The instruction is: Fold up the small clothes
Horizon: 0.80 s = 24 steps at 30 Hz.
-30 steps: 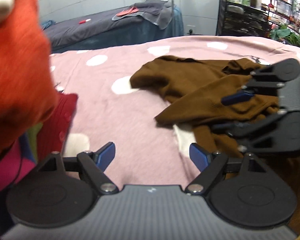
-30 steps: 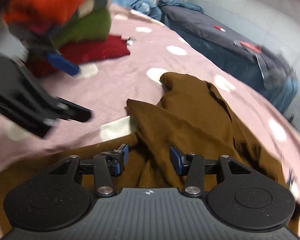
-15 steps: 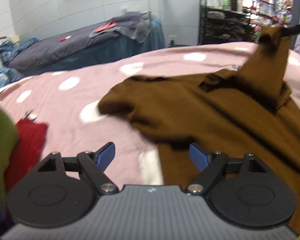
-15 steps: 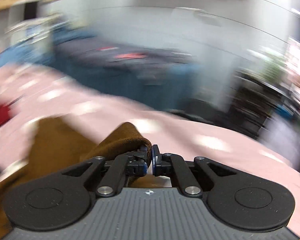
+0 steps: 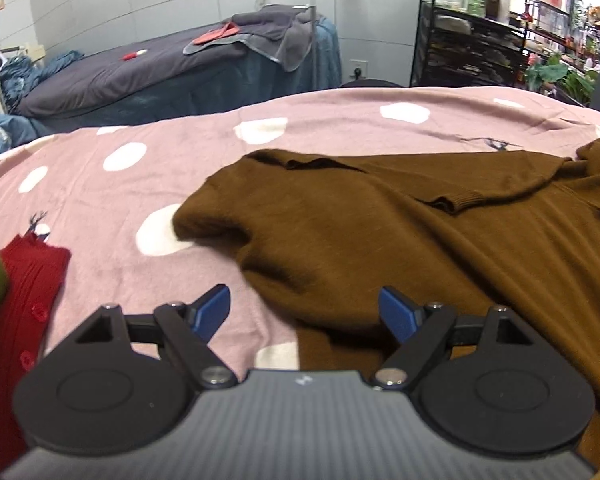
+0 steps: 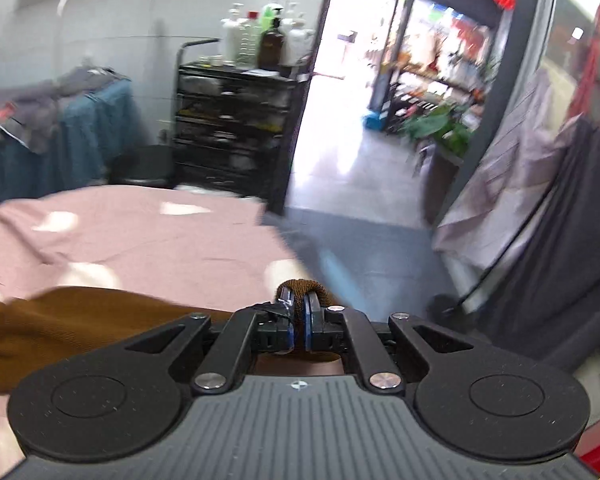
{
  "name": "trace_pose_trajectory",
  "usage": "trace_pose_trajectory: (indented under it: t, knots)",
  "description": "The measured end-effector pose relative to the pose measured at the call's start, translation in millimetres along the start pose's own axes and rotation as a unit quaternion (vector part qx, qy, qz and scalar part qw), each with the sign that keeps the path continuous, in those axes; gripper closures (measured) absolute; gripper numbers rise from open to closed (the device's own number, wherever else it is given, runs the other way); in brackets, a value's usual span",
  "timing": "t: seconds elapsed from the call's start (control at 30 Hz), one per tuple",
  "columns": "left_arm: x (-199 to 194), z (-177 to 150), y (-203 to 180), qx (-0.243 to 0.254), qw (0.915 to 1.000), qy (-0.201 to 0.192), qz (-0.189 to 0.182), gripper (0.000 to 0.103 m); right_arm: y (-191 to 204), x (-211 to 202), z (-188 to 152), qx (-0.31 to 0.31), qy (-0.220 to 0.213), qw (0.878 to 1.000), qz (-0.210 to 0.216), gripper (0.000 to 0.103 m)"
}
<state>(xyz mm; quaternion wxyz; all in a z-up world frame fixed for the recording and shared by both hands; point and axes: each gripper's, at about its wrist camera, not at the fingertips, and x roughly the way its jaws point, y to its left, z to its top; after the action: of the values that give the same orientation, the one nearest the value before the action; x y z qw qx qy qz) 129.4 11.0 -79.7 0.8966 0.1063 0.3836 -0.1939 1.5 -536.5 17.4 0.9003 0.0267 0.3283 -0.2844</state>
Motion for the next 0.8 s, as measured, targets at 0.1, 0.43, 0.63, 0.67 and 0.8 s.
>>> trace_pose_trajectory:
  t: [0.1, 0.43, 0.63, 0.67, 0.8]
  knots:
    - [-5.4, -4.6, 9.7, -0.001, 1.0000, 0.005, 0.007, 0.021, 32.0, 0.4, -1.5, -0.066, 0.003, 0.998, -0.020, 0.091]
    - [-16.8, -22.7, 16.2, 0.016, 0.9998, 0.000, 0.009, 0.013, 87.1, -65.2, 4.8, -0.117, -0.074, 0.988, -0.072, 0.000]
    - [-19.4, -29.9, 9.8, 0.014, 0.9999, -0.005, -0.003, 0.010, 208.7, -68.4, -6.1, -0.136, -0.009, 0.954, 0.268, 0.000]
    - [-20.8, -31.2, 10.8, 0.012, 0.9999, -0.007, -0.004, 0.010, 235.8, -64.5, -13.3, -0.159, -0.002, 0.944, 0.290, 0.000]
    - [-26.4, -36.1, 23.5, -0.001, 1.0000, -0.009, 0.004, 0.009, 333.4, -42.6, -48.7, -0.279, 0.010, 0.913, 0.299, 0.025]
